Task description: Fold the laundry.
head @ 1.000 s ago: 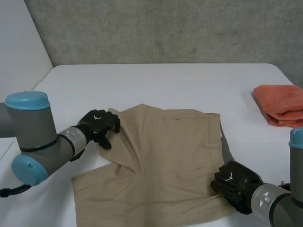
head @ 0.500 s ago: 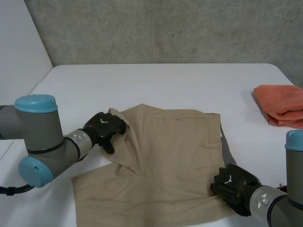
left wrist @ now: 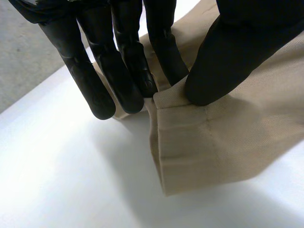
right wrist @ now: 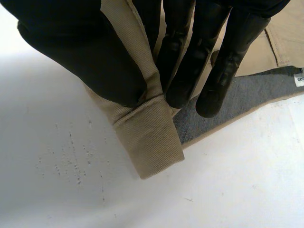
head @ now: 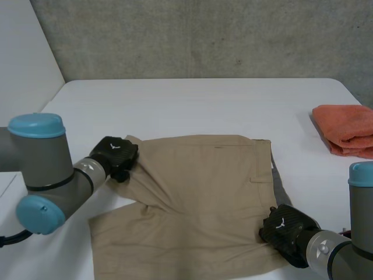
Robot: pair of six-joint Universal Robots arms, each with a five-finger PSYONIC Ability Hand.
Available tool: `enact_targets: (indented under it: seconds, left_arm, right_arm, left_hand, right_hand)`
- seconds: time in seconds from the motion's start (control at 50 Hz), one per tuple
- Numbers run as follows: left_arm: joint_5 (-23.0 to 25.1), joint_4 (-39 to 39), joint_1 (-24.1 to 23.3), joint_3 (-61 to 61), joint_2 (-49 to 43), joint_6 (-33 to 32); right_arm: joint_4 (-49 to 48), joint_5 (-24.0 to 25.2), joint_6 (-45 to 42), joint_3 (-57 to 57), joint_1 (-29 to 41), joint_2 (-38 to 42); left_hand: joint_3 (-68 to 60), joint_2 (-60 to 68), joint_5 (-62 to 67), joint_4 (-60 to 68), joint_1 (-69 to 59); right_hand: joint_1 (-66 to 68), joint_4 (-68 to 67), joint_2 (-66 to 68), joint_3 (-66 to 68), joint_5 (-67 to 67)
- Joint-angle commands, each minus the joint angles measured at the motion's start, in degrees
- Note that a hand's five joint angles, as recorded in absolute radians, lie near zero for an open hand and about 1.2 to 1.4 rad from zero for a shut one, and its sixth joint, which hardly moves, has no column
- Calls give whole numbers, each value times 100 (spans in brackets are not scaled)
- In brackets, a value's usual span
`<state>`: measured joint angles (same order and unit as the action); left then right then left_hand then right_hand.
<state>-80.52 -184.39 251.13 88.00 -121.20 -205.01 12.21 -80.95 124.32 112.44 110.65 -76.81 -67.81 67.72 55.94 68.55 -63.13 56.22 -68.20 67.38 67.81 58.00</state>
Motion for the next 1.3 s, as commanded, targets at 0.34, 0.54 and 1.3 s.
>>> enact_targets:
  seconds: [0.34, 0.54, 1.3]
  left_arm:
    - [-912, 325, -38, 1272, 1143, -724]
    - [-1018, 403, -178, 1307, 1107, -655]
    - [-966, 1916, -1005, 2397, 2505, 1086]
  right_arm:
    - [-52, 0, 13, 15, 9, -10]
    - [-96, 0, 171, -11, 9, -27]
    - [-702, 0, 1586, -451, -79, -212]
  left_hand:
    - [-1219, 1228, 1406, 1145, -1687]
    - [1960, -1951, -1773, -2034, 1492]
    - [2480, -2470, -2293, -2553, 2012]
  right_hand:
    - [2378, -1180, 1262, 1219, 1200]
    - [2378, -1180, 1262, 1219, 1200]
    - [2378, -1180, 1262, 1219, 1200]
